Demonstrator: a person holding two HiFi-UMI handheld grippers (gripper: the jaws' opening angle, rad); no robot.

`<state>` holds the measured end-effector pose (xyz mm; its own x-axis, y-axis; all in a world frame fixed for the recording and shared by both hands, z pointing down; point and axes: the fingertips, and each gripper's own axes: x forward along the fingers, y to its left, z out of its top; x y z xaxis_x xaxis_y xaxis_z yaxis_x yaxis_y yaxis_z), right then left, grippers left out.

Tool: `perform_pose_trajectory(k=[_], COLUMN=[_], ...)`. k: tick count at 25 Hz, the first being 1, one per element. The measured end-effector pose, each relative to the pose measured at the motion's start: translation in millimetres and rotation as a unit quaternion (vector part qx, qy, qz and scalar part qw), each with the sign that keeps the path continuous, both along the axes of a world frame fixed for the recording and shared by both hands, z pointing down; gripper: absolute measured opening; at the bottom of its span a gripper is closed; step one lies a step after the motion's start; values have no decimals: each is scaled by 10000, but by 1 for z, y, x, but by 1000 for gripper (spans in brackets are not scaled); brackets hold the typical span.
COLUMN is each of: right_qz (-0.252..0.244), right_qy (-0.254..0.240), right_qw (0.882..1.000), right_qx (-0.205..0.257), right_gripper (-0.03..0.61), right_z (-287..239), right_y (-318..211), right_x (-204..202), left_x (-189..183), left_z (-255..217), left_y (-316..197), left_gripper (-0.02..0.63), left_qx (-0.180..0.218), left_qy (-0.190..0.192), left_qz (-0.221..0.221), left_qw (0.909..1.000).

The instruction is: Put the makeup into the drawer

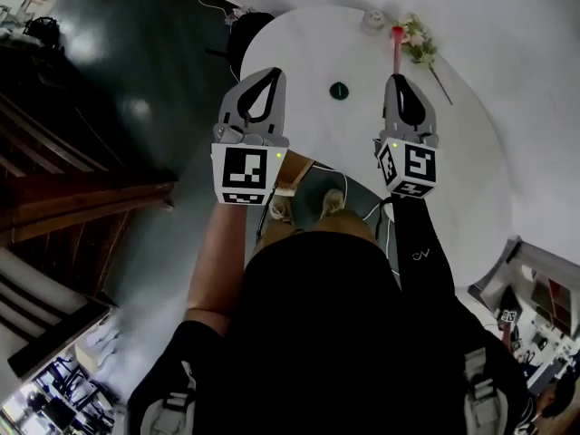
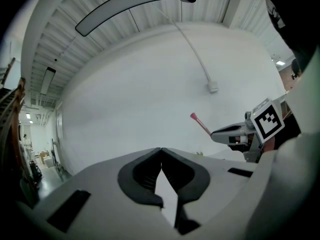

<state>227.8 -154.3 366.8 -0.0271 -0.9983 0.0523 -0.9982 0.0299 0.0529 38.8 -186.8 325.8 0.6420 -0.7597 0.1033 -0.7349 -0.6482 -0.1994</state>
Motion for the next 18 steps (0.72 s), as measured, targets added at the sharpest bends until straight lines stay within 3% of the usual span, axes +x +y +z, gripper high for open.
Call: perform_pose_trajectory(k=[7,11,18], right_qz=[-627,-1130,-2331], right_qy=[-96,-153,-226], right_qw=[9980,9934,9721], right_qx=[56,95,84], right_gripper=[37,37,37], right_z=[-7,-8,-9], right_y=[-10,-23,-44], right_x=[-45,-80,-168], left_x=[-29,-59,-132], left_z=[-5,-13,-10], left_y=[0,4,20], left_gripper=[9,9,9], left_qx=[94,299,247], left_qy=[-42,-121,-232], left_qz=[-400,-866,-1957], left_qw=[9991,9957,9801])
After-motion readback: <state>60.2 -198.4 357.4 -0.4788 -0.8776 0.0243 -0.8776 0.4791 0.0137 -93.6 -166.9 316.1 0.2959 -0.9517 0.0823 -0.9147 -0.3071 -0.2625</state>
